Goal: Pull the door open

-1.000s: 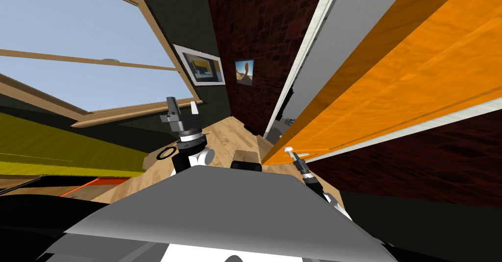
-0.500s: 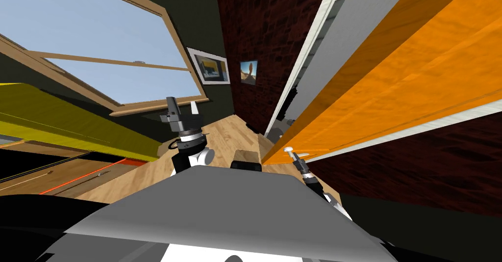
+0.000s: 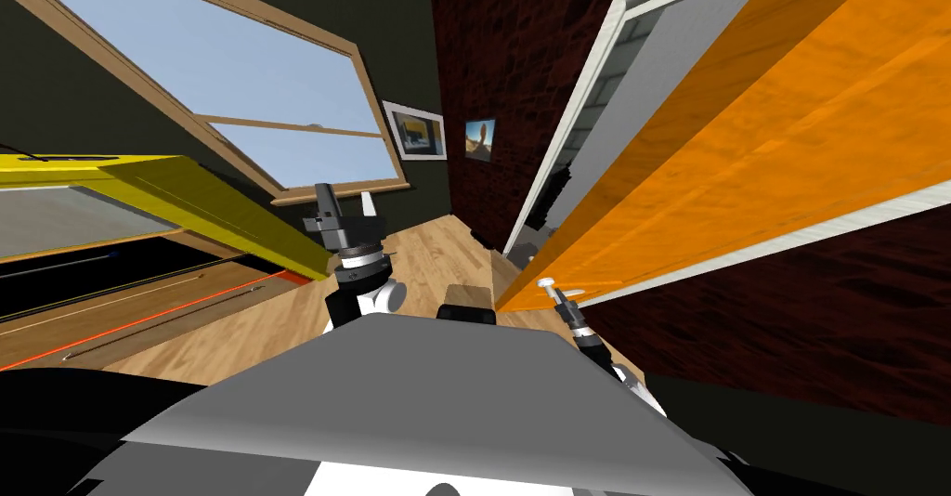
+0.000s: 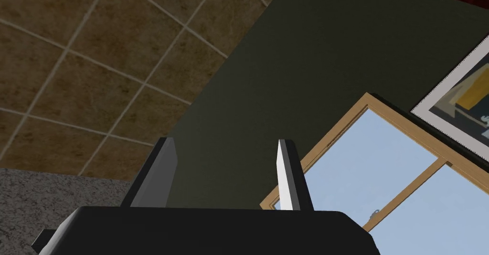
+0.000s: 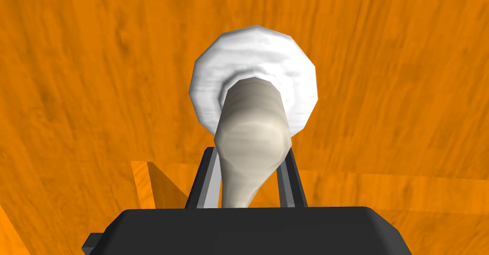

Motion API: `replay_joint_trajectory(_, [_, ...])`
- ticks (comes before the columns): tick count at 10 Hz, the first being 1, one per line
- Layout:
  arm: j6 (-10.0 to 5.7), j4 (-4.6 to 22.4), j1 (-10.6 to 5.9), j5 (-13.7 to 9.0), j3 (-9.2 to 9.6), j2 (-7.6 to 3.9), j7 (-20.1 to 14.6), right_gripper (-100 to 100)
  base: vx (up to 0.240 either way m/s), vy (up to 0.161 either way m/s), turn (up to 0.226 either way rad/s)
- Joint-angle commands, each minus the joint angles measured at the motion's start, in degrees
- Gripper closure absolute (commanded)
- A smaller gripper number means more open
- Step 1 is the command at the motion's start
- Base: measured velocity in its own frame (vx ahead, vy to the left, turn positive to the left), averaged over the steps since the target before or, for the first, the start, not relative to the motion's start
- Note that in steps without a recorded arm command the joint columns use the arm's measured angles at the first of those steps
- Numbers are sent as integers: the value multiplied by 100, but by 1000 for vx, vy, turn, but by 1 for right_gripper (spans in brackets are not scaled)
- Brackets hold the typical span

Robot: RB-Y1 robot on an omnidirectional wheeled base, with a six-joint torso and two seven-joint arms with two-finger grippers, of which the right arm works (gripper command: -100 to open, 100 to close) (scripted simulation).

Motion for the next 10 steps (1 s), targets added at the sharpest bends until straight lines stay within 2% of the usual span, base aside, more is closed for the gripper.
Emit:
replay_joint_trajectory(1, [-23,48,-36,4,-33,-44,-3,100,-227,-74,143])
replay_joint_trajectory(4, [-56,109,-84,31,-47,-59,-8,100,-213,-92,130])
replay_joint_trajectory(5, [-48,71,-59,46,-11,-16,-18,100,-83,-24,29])
replay_joint_trajectory(10, [-74,175,-141,76,-19,-34,-20,100,-164,-76,146])
